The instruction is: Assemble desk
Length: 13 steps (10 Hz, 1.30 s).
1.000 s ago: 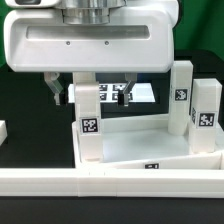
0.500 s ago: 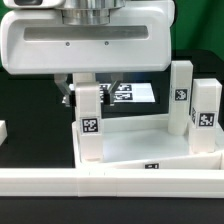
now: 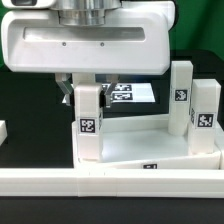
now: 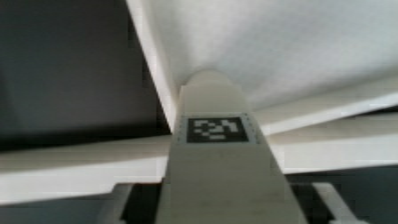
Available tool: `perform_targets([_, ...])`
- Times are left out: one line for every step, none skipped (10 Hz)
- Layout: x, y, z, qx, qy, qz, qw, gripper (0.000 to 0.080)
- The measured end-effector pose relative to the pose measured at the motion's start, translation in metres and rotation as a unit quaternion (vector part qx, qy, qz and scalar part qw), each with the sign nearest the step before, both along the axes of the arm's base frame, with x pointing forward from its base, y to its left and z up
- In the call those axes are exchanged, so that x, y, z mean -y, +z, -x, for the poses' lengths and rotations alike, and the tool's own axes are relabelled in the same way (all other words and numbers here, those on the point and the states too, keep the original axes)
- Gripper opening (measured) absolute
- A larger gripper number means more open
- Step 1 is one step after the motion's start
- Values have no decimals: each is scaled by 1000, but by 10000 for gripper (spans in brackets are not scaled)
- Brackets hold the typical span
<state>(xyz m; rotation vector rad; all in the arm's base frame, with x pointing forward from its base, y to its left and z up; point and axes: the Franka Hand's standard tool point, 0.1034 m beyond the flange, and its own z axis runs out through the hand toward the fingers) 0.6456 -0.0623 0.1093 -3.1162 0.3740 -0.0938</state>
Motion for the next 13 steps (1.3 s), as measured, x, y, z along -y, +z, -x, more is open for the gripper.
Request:
perform_targets([0,0,0,0,-49,-3,999,288])
perform_targets([-1,0,0,0,-94,-5,996,288])
perform_targets([-1,0,0,1,-164,-10,986,288])
perform_targets([-2,-1,0,1,-206,-14,978,288])
perform_targets([-3,-1,0,1,-270,-18,963,288])
perform_targets([-4,-1,0,1,-319,-20,947,288])
perform_targets([-4,-1,-1,1,-368,-23,930,288])
perform_targets([-3,-2,-1,1,-427,-27,904,289])
perform_targets([-2,-2,-1,1,-466,-32,884,289])
perform_targets([-2,-2,-1,1,-501,-35,864,289])
perform_targets([-2,-2,-1,1,-528,-38,849,289])
perform_targets([-2,-2,-1,1,-534,-38,844,312])
perform_targets([-2,-2,0,1,-523,-38,851,312])
